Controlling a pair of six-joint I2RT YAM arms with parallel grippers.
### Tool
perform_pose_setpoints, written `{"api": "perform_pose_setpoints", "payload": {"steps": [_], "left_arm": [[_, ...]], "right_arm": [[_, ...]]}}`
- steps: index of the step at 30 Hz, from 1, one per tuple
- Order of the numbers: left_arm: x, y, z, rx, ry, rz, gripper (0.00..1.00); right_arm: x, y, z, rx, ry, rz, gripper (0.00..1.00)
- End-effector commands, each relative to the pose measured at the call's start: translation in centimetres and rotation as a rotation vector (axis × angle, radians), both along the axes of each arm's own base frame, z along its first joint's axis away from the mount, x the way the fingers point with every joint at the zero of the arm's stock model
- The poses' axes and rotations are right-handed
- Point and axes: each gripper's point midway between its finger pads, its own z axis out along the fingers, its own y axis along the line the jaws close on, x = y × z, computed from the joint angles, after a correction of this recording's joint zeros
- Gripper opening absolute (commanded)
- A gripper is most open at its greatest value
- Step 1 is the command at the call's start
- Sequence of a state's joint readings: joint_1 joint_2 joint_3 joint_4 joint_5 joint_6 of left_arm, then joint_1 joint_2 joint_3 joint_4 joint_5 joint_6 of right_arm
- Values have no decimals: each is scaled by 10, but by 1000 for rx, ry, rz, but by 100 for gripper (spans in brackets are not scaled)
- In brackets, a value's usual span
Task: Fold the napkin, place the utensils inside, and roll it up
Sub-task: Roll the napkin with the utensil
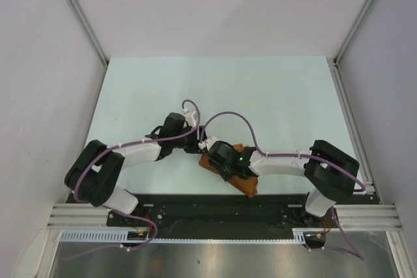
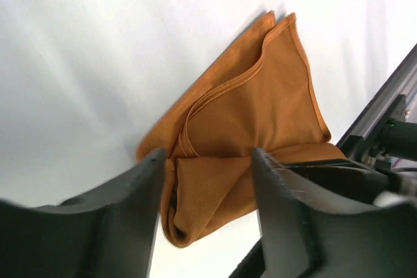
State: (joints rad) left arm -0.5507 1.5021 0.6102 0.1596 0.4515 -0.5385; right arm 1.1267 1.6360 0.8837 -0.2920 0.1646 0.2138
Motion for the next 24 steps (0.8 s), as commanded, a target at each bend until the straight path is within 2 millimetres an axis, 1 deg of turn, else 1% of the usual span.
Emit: {"api": "perform_pose_setpoints", "payload": {"steps": [1, 2, 3, 4, 5, 7, 8, 9, 10, 11, 12, 13, 14, 15, 16, 18, 19, 20, 22, 24], "left_arm": [[22, 11, 31, 3, -114, 74, 70], [25, 16, 34, 8, -133, 96, 71], [25, 23, 30, 20, -132, 115, 73], [25, 26, 31, 19, -139, 123, 74], [25, 28, 35, 13, -156, 126, 74], [21, 30, 35, 5, -181, 112, 75], [19, 29, 35, -5, -188, 101, 75], [16, 28, 36, -22, -205, 87, 75], [12, 25, 36, -40, -204, 64, 75], [6, 24, 32, -45, -196, 53, 75], [7, 22, 34, -60, -206, 48, 75], [4, 20, 33, -72, -203, 36, 75], [3, 19, 32, -81, -209, 33, 75], [2, 17, 33, -91, -206, 33, 75], [1, 16, 31, -96, -200, 33, 75], [1, 12, 30, -116, -194, 32, 74], [0, 10, 27, -119, -182, 29, 74], [1, 6, 29, -132, -184, 26, 73], [0, 1, 25, -141, -170, 17, 72], [0, -6, 28, -161, -171, 8, 71]], "right_arm": [[-29, -11, -23, 15, 167, 2, 24], [-31, -9, -20, 45, 193, 4, 21], [-35, -10, -20, 81, 247, 4, 20], [-34, -4, -13, 138, 258, 11, 20], [-35, -3, -11, 169, 287, 14, 19], [-35, 0, -5, 253, 371, 19, 18], [-35, -1, -5, 276, 405, 15, 18], [-40, 2, 0, 320, 463, 44, 18], [-33, 0, 0, 349, 479, 27, 18], [-32, -1, -1, 362, 500, 29, 18], [-36, 0, 2, 388, 539, 44, 18], [-28, -4, 1, 406, 549, 23, 18], [-28, -5, -2, 411, 566, 25, 18], [-29, -5, 0, 431, 594, 33, 18], [-23, -8, 0, 451, 600, 19, 17], [-26, -10, -2, 479, 656, 17, 17], [-23, -10, -1, 497, 662, 16, 17], [-20, -14, -4, 506, 675, -4, 17], [-22, -18, -9, 508, 713, -16, 17], [-21, -20, -12, 510, 730, -27, 17]]}}
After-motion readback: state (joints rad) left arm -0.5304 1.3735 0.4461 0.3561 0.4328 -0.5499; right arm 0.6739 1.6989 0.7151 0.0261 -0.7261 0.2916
